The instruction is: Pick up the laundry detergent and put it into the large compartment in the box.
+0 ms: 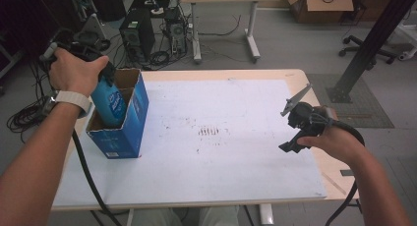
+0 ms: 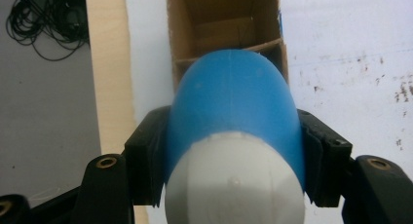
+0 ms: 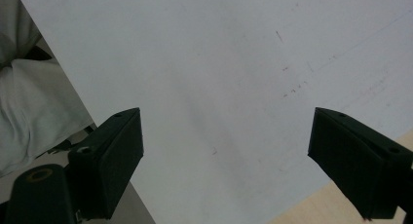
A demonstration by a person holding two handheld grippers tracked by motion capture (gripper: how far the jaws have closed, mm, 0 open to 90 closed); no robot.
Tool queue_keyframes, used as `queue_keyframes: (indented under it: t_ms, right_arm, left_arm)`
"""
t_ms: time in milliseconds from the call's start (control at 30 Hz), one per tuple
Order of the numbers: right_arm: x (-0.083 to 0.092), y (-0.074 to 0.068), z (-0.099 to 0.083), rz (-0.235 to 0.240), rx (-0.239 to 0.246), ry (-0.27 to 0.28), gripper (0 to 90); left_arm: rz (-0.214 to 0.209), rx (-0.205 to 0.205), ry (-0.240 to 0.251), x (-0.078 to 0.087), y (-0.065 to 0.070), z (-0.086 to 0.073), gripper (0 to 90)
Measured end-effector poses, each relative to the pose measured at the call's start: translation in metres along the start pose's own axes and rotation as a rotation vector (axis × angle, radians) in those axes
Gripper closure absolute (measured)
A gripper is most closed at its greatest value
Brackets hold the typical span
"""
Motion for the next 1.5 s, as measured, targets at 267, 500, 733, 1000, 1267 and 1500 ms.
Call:
queue_keyframes:
  t_ms: [267, 500, 733, 1000, 1267, 1500]
  right_arm:
    - [-0.005, 0.000, 0.006, 0.008, 0.006, -0.006, 12.8]
    - [-0.006, 0.002, 0.003, 0.006, -0.007, -0.010, 12.8]
    - [-0.006, 0.003, 0.000, 0.006, -0.014, -0.010, 12.8]
    - [-0.005, 0.003, -0.003, 0.004, -0.021, -0.008, 12.7]
    - [-0.005, 0.004, -0.005, 0.003, -0.024, -0.007, 12.6]
    - [-0.006, 0.005, -0.006, 0.004, -0.029, -0.006, 12.6]
  left_arm:
    - [-0.004, -0.007, -0.005, -0.034, 0.001, -0.009, 37.9]
    - [0.017, -0.027, -0.009, -0.059, 0.005, -0.017, 37.9]
    - [0.012, -0.042, -0.024, -0.076, 0.008, -0.024, 37.9]
    - [0.011, -0.046, -0.028, -0.087, 0.008, -0.028, 37.9]
    - [0.010, -0.054, -0.040, -0.096, 0.010, -0.032, 37.9]
    - [0.007, -0.055, -0.040, -0.097, 0.009, -0.032, 37.8]
Point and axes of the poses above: each handheld gripper's, and its own axes: x roughly backward along the jaws, z roughly out of its top, y roughly to its right, the point moved 2 cm from there along -x, roughly forward along the jaws, and after that the axes turned 5 degrees about y, right-handed, at the moved point
